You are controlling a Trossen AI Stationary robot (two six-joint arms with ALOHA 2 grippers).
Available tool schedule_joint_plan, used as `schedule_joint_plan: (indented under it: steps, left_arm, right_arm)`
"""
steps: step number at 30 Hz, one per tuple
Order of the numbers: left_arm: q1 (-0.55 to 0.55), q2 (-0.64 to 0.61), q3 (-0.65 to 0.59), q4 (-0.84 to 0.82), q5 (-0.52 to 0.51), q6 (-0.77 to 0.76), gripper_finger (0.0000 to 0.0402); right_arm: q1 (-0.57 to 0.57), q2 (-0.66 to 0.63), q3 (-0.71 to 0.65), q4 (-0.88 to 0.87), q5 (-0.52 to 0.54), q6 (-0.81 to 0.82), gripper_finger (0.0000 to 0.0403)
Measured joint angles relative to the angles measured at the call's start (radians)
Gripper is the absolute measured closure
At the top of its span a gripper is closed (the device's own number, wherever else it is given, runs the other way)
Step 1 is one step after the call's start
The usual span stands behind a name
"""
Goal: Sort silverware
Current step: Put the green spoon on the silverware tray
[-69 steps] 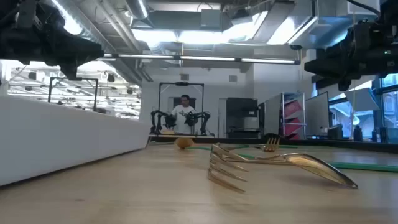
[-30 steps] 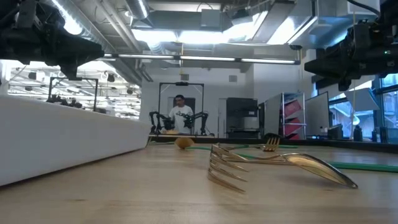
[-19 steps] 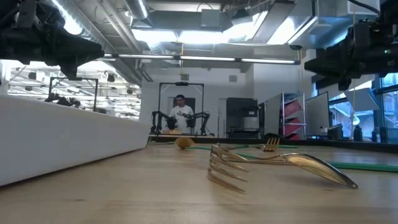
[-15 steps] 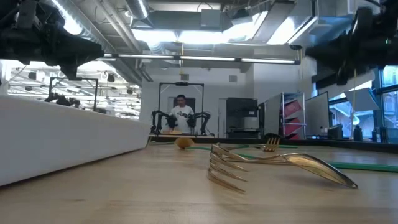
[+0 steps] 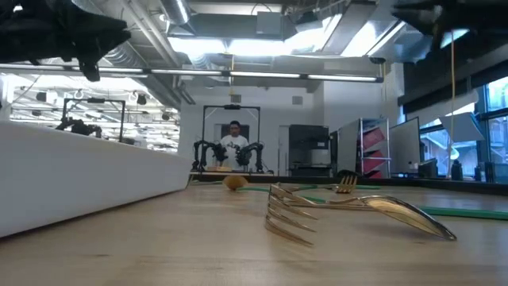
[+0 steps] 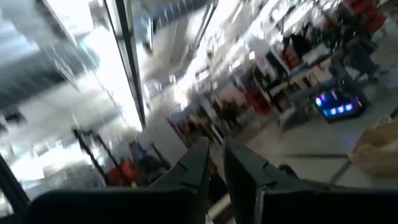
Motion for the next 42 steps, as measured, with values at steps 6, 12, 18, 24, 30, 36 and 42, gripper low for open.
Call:
schedule_joint_plan:
  steps: [6, 12, 18, 24, 30, 36, 42]
  left_arm:
    - [0.0, 0.0, 0.0, 0.106, -0.001, 0.114, 0.0314]
    - [0.0, 0.0, 0.0, 0.136, -0.001, 0.154, 0.0314]
    - [0.0, 0.0, 0.0, 0.109, -0.001, 0.151, 0.0314]
    - [0.0, 0.001, 0.0, 0.082, -0.001, 0.154, 0.0314]
    - [0.0, 0.001, 0.0, 0.079, -0.001, 0.149, 0.0314]
    - [0.0, 0.001, 0.0, 0.06, -0.001, 0.147, 0.0314]
    - [0.0, 0.001, 0.0, 0.056, -0.001, 0.155, 0.0314]
  right_arm:
    - [0.0, 0.395, 0.331, -0.252, -0.169, 0.007, 0.0352]
    - [0.001, 0.785, 0.666, -0.508, -0.464, 0.032, 0.0352]
    - [0.029, 1.086, 0.93, -0.72, -0.755, 0.133, 0.0352]
    - [0.123, 1.272, 1.082, -0.945, -0.819, 0.14, 0.0352]
    - [0.214, 1.379, 1.085, -0.946, -0.81, 0.22, 0.0352]
    - [0.286, 1.473, 1.085, -0.946, -0.77, 0.293, 0.0352]
    - [0.324, 1.55, 1.085, -0.952, -0.769, 0.357, 0.0323]
